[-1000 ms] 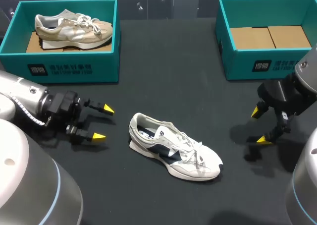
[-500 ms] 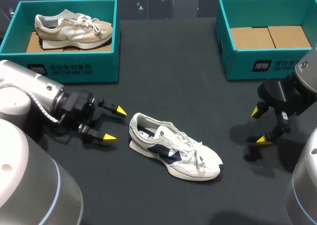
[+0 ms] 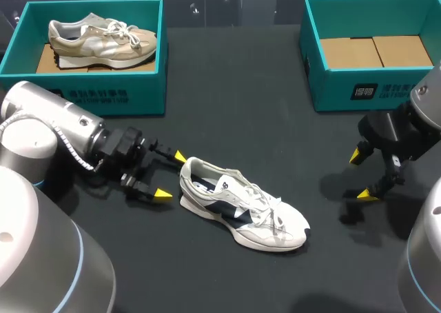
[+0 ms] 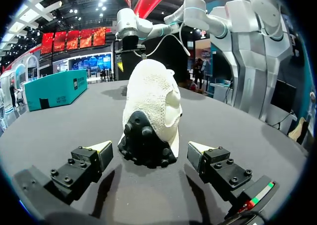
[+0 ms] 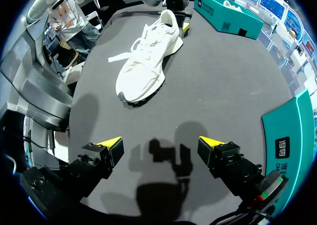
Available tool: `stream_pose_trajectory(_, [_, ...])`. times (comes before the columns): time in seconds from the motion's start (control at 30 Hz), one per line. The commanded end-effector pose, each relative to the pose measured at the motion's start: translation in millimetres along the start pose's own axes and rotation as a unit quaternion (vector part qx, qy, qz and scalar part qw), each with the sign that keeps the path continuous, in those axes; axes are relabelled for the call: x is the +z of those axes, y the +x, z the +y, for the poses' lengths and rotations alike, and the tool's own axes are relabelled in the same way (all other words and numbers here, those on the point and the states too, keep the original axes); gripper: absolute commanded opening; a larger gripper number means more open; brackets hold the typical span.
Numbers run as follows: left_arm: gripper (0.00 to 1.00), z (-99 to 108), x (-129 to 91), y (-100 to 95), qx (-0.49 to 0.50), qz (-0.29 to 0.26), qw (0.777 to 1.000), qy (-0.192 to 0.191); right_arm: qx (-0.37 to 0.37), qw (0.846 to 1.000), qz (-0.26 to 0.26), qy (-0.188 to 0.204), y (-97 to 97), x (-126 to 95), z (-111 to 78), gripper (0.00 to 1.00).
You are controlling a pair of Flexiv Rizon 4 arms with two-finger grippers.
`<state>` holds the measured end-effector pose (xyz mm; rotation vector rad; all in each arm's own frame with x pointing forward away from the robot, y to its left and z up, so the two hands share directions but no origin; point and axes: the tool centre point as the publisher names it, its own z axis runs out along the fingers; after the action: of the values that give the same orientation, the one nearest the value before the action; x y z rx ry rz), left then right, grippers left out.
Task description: Take the shoe out of the shoebox, open the shoe tongue, remove and reinsert the insole, then place the shoe into the shoebox
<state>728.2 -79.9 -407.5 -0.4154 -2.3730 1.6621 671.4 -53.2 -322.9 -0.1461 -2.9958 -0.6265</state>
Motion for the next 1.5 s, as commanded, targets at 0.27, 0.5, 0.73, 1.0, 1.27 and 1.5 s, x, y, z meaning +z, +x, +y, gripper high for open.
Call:
stream_pose_trajectory(0.27, [1.00, -2, 15, -6.9, 0.004, 0.020, 1.000, -0.001, 0.000, 1.000, -0.001, 0.000, 1.1, 0, -0.4, 1.00])
stream_pose_trajectory(0.5, [1.00, -3, 20, -12.5, 0.008, 0.036, 0.999, -0.003, 0.000, 1.000, -0.001, 0.000, 1.1, 0, -0.4, 1.00])
stream_pose_trajectory(0.73, [1.00, -4, 24, -15.7, 0.010, 0.053, 0.999, 0.002, 0.000, 1.000, -0.001, 0.000, 1.1, 0, -0.4, 1.00])
stream_pose_trajectory(1.0, [1.00, -7, 32, -12.8, 0.020, 0.079, 0.997, -0.005, 0.000, 1.000, -0.001, 0.000, 1.1, 0, -0.4, 1.00])
stream_pose_trajectory(1.27, [1.00, -9, 40, -9.2, 0.022, 0.093, 0.995, -0.001, 0.000, 1.000, -0.001, 0.000, 1.1, 0, -0.4, 1.00])
stream_pose_trajectory(1.5, [1.00, -10, 49, -5.7, 0.022, 0.105, 0.994, 0.001, 0.000, 1.000, -0.001, 0.000, 1.1, 0, -0.4, 1.00])
